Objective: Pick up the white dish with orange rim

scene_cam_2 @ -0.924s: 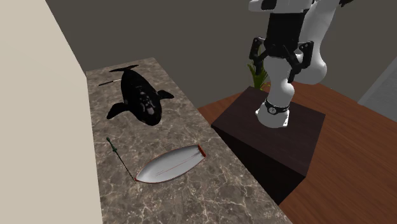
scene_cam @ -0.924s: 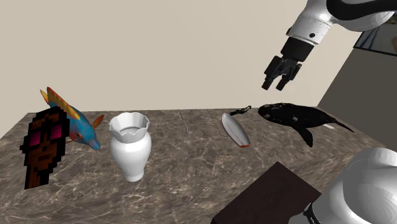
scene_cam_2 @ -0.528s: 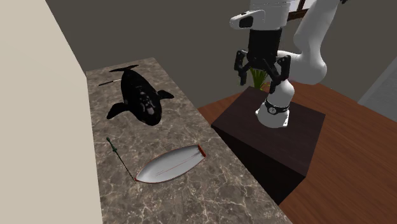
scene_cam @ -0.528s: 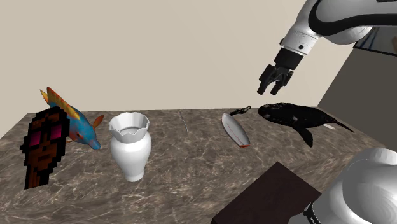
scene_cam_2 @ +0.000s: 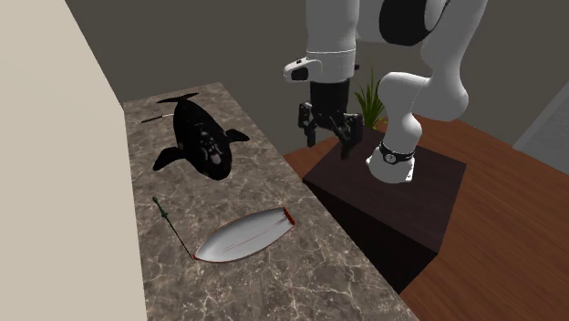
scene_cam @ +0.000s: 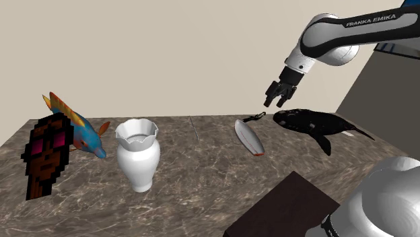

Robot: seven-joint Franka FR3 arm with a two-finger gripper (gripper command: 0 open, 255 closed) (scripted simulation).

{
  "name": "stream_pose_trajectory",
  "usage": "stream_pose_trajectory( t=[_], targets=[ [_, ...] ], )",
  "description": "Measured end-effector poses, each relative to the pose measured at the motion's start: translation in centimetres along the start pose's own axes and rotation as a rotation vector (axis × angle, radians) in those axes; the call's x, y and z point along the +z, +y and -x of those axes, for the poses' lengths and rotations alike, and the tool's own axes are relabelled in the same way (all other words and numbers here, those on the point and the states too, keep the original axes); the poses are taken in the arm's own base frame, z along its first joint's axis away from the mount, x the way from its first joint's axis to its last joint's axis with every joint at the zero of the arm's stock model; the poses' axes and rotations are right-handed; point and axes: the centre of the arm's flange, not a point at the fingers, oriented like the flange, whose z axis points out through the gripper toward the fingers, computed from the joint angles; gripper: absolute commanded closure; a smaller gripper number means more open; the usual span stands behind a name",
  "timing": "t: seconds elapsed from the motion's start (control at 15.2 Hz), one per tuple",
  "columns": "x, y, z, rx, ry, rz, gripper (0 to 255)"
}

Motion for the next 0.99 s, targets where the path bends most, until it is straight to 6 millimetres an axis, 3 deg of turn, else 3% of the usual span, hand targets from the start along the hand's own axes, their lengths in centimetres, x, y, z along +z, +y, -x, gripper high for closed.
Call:
stream_pose_trajectory(
  t=[0.99],
  targets=[
    [11.9, 13.6, -9.4, 0.019, 0.0, -0.041, 0]
  ],
)
